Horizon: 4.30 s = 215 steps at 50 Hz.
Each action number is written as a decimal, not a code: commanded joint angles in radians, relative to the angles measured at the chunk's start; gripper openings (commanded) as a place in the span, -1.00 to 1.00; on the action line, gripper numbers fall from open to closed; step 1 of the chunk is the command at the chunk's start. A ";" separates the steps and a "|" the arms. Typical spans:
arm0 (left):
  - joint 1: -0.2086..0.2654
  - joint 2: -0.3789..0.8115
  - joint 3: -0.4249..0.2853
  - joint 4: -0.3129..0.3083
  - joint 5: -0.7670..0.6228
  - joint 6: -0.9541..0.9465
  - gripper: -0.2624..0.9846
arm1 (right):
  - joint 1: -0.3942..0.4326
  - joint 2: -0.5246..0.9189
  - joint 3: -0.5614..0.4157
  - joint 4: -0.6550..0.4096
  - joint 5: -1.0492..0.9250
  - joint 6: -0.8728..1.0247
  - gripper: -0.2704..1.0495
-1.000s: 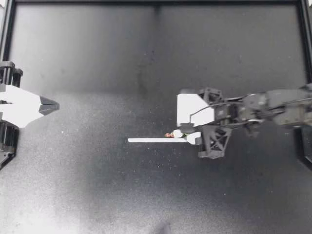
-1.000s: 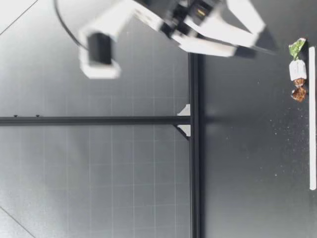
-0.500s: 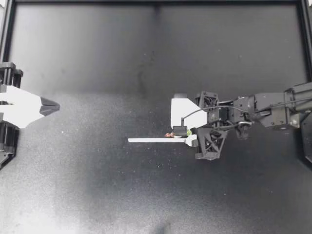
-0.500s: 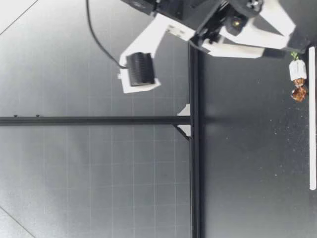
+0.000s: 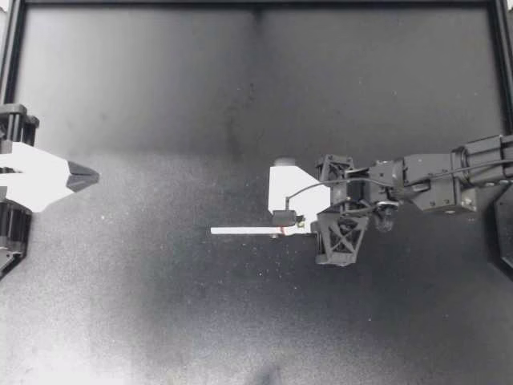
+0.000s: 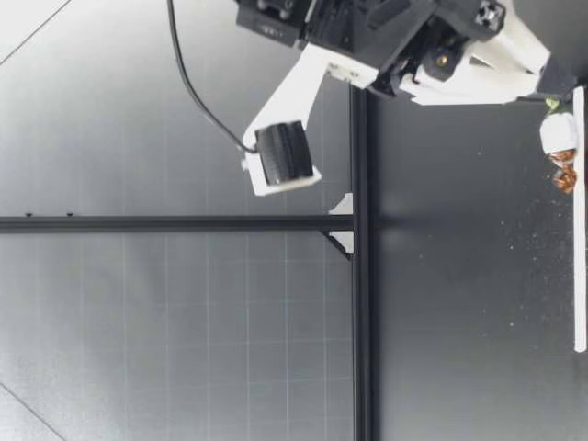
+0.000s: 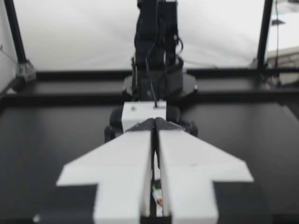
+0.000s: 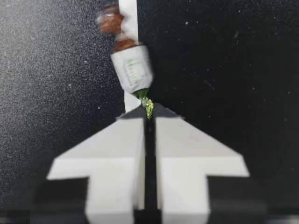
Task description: Pick up the candy and unwrap it.
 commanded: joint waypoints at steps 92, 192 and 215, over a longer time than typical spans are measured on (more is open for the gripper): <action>0.002 0.712 -0.272 0.000 -0.238 0.216 0.14 | 0.026 -0.247 -0.262 0.048 0.100 0.218 -0.86; 0.002 0.709 -0.252 -0.095 -0.249 0.187 -0.85 | 0.026 -0.319 -0.106 0.023 -0.086 0.298 -0.86; 0.002 0.710 -0.258 -0.110 -0.244 0.183 -0.85 | 0.026 -0.322 -0.078 0.021 -0.186 0.327 -0.86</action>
